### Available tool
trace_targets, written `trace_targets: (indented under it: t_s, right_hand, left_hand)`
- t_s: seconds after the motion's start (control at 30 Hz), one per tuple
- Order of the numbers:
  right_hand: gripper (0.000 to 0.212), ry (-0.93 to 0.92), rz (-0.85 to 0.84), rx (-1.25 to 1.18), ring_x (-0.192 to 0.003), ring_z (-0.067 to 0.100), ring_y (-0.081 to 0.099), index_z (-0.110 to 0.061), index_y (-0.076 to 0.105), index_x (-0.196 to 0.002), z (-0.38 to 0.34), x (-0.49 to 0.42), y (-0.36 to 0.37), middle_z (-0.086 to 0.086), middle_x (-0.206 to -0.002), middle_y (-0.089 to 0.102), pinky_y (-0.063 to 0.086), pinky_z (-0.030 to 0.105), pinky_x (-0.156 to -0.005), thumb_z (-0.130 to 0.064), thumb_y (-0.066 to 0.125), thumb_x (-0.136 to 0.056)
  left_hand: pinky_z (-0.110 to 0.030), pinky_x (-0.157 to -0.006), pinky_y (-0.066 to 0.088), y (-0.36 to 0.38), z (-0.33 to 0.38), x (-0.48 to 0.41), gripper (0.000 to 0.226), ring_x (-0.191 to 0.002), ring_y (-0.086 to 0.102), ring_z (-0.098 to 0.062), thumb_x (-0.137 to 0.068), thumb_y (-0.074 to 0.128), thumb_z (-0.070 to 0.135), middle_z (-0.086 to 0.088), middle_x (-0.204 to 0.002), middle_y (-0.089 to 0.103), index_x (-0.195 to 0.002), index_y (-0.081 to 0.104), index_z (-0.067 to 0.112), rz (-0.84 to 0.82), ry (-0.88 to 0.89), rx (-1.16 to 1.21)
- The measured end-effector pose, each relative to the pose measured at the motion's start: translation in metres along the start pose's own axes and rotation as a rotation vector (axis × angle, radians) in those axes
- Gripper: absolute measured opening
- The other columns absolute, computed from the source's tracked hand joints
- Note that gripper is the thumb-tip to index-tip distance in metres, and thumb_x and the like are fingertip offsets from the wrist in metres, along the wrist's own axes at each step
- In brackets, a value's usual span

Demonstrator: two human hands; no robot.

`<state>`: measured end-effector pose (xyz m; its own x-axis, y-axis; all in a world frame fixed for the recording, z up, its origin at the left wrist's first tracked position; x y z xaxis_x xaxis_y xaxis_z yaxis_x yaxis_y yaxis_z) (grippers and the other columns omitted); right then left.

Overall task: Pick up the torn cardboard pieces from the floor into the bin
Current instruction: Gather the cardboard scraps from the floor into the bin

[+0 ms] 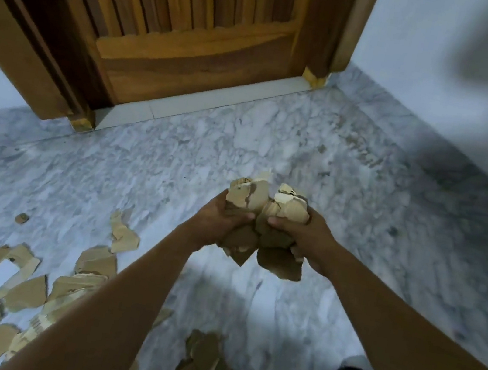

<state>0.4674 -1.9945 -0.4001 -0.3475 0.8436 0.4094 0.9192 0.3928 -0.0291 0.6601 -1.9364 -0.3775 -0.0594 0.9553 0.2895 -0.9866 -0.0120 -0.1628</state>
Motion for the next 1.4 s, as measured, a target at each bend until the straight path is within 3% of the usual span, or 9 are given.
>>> trace_targets:
  t_s: [0.1,0.33,0.43,0.53,0.73,0.9,1.1,1.27,1.4]
  right_hand:
    - [0.045,0.01,0.046,-0.07,-0.08,0.016,0.074,-0.014,0.068,-0.118,-0.009,0.03,-0.035,0.001,-0.09,0.077,0.056,0.026,-0.057,-0.022,0.085,-0.078]
    - [0.037,0.003,0.31,-0.199,-0.098,0.026,0.074,-0.019,0.07,-0.116,-0.012,0.129,-0.148,0.009,-0.106,0.077,0.061,0.046,-0.082,-0.039,0.076,-0.086]
    - [0.082,-0.025,0.521,-0.233,-0.101,0.029,0.073,-0.02,0.058,-0.13,-0.003,0.188,-0.215,0.011,-0.119,0.07,0.061,0.052,-0.081,-0.055,0.089,-0.063]
    - [0.108,-0.075,0.674,-0.302,-0.105,0.032,0.071,-0.02,0.045,-0.137,0.018,0.252,-0.282,0.014,-0.128,0.064,0.06,0.055,-0.08,-0.057,0.096,-0.049]
    - [0.096,-0.141,0.865,-0.371,-0.11,0.031,0.069,-0.017,0.05,-0.135,0.028,0.412,-0.345,0.013,-0.128,0.066,0.059,0.054,-0.087,-0.051,0.096,-0.057]
    - [0.058,-0.156,1.07,-0.242,-0.108,0.022,0.065,-0.028,0.048,-0.123,0.039,0.543,-0.359,0.005,-0.12,0.063,0.059,0.044,-0.09,-0.032,0.085,-0.078]
    - [0.058,-0.113,1.355,-0.03,-0.105,0.012,0.06,-0.027,0.04,-0.127,0.071,0.729,-0.376,-0.007,-0.115,0.058,0.056,0.038,-0.09,-0.037,0.078,-0.085]
    - [0.056,0.015,1.536,-0.117,-0.096,0.007,0.058,-0.024,0.04,-0.131,0.142,0.875,-0.36,0.0,-0.121,0.056,0.054,0.03,-0.076,-0.038,0.073,-0.089]
    - [0.063,0.175,1.612,-0.174,-0.099,0.012,0.059,-0.027,0.039,-0.129,0.197,0.943,-0.345,-0.001,-0.12,0.056,0.055,0.036,-0.085,-0.05,0.075,-0.083]
  left_hand:
    - [-0.031,-0.082,0.059,0.046,0.036,-0.011,0.048,-0.111,0.066,-0.021,-0.09,0.07,0.025,-0.003,-0.122,0.066,-0.134,0.051,0.023,-0.165,0.061,-0.032]
    - [-0.025,-0.08,0.058,0.203,0.124,0.013,0.031,-0.11,0.066,-0.009,-0.101,0.053,0.02,0.005,-0.124,0.066,-0.128,0.053,0.035,-0.655,0.231,-0.122]
    - [-0.021,-0.077,0.056,0.278,0.159,0.04,0.027,-0.104,0.067,-0.002,-0.102,0.046,0.025,0.012,-0.118,0.064,-0.123,0.051,0.04,-0.8,0.236,-0.141]
    - [-0.025,-0.078,0.057,0.346,0.188,0.075,0.031,-0.111,0.067,-0.016,-0.103,0.043,0.029,0.002,-0.119,0.068,-0.133,0.052,0.025,-0.92,0.252,-0.161]
    - [-0.039,-0.09,0.058,0.469,0.221,0.167,0.036,-0.11,0.068,-0.02,-0.1,0.051,0.037,-0.003,-0.121,0.07,-0.132,0.058,0.023,-1.094,0.321,-0.175]
    - [-0.036,-0.093,0.055,0.55,0.218,0.249,0.032,-0.11,0.068,-0.016,-0.098,0.056,0.031,0.003,-0.119,0.07,-0.13,0.058,0.028,-1.198,0.422,-0.227]
    - [-0.046,-0.1,0.052,0.66,0.209,0.384,0.063,-0.113,0.064,-0.022,-0.082,0.068,0.053,-0.002,-0.127,0.064,-0.138,0.047,0.032,-1.356,0.387,-0.275]
    - [-0.03,-0.085,0.058,0.733,0.183,0.527,0.023,-0.098,0.068,-0.01,-0.095,0.061,0.032,0.003,-0.113,0.067,-0.117,0.058,0.031,-1.477,0.446,-0.301]
    - [-0.036,-0.094,0.051,0.775,0.15,0.59,0.045,-0.113,0.061,-0.022,-0.092,0.065,0.04,0.0,-0.125,0.061,-0.131,0.051,0.021,-1.518,0.462,-0.456]
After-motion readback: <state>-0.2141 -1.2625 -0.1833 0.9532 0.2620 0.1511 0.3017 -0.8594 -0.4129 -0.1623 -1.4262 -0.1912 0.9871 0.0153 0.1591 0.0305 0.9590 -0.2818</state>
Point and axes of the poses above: each hand's wrist, its own x-axis away from the middle knuckle, its own y-axis out of the palm, z = x × y, the point moved 7 cm from there along -x, towards the middle knuckle
